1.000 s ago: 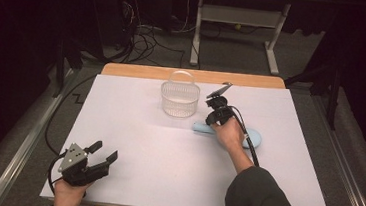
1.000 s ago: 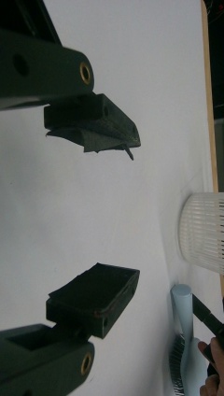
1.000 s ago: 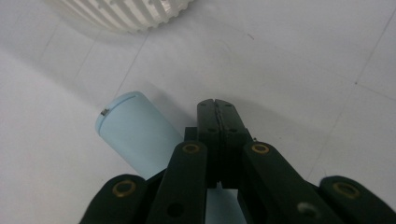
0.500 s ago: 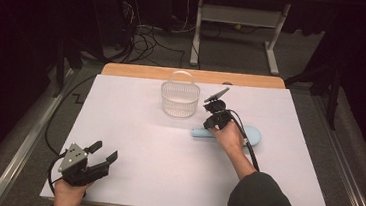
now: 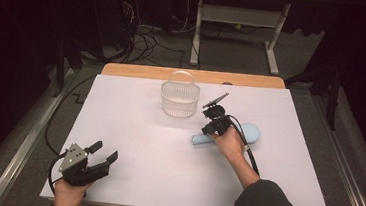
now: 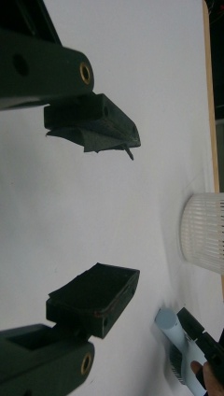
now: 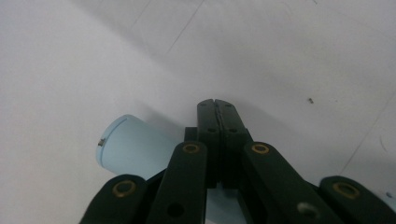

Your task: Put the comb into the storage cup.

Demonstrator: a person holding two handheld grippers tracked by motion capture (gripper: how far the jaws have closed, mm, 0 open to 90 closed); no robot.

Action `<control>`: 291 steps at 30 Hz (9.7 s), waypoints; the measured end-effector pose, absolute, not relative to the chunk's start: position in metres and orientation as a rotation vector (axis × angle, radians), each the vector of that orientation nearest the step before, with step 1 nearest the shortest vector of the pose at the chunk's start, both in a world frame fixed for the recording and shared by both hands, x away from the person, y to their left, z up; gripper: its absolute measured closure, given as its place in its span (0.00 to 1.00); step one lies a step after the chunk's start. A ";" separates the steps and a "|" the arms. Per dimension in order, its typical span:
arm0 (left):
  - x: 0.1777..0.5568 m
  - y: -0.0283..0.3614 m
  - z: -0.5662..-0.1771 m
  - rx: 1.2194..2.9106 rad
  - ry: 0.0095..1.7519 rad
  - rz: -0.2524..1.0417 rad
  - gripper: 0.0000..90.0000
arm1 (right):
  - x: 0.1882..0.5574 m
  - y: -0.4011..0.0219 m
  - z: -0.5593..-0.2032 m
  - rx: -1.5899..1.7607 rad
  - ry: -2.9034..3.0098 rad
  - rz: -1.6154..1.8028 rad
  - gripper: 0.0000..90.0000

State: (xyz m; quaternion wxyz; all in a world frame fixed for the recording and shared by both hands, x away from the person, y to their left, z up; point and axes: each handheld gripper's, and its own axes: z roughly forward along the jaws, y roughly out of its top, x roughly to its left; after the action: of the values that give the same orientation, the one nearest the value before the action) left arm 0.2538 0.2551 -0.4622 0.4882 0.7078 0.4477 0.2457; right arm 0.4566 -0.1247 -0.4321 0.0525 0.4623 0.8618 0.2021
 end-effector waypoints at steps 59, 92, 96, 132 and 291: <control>0.254 0.255 -0.463 1.720 1.096 0.594 0.36 | 0.393 -0.145 -0.434 1.257 2.722 0.650 1.00; 0.254 0.255 -0.464 1.717 1.105 0.603 0.37 | 0.370 -0.183 -0.433 1.272 2.708 0.634 1.00; 0.254 0.255 -0.464 1.719 1.104 0.605 0.37 | 0.370 -0.187 -0.432 1.282 2.698 0.633 1.00; 0.254 0.255 -0.464 1.719 1.105 0.597 0.37 | 0.370 -0.213 -0.426 1.276 2.625 0.530 1.00; 0.261 0.212 -0.438 1.771 1.002 0.565 0.34 | 0.301 -0.240 -0.408 1.203 2.415 1.020 0.78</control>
State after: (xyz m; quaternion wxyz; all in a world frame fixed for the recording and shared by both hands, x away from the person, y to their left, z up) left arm 0.2607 0.2124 -0.4384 0.4924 0.7300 0.4130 0.2327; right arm 0.3010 -0.2400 -0.4083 0.1285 0.4136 0.8303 0.3508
